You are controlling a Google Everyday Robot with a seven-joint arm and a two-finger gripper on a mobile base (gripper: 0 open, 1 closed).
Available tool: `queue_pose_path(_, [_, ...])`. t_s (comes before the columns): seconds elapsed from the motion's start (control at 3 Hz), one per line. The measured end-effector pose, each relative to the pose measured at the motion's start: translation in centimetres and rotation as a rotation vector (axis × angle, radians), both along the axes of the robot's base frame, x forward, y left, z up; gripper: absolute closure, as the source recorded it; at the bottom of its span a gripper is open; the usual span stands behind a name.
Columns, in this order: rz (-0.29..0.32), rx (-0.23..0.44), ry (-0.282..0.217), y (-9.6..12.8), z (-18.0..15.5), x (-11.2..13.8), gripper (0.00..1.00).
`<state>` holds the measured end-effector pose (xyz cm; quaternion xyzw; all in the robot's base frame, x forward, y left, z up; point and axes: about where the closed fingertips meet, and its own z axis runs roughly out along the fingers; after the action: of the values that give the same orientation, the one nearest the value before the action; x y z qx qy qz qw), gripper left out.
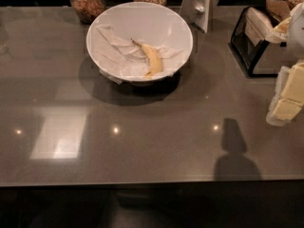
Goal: Pick banana from white bowl
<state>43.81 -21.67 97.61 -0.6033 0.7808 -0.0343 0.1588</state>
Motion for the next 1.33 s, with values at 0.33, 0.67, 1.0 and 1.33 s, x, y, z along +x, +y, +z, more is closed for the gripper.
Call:
queue_pose_path(0.33, [0.000,0.000,0.000,0.0,0.0,0.0,0.00])
queue_pose_path(0.67, [0.042,0.014,-0.044,0.8,0.4,0.7,0.00])
queue_pose_path(1.0, [0.128,0.064,-0.116,3.0,1.2,2.4,0.00])
queue_pose_path(1.33, [0.194,0.153,-0.154,6.3,2.2,4.8,0.00])
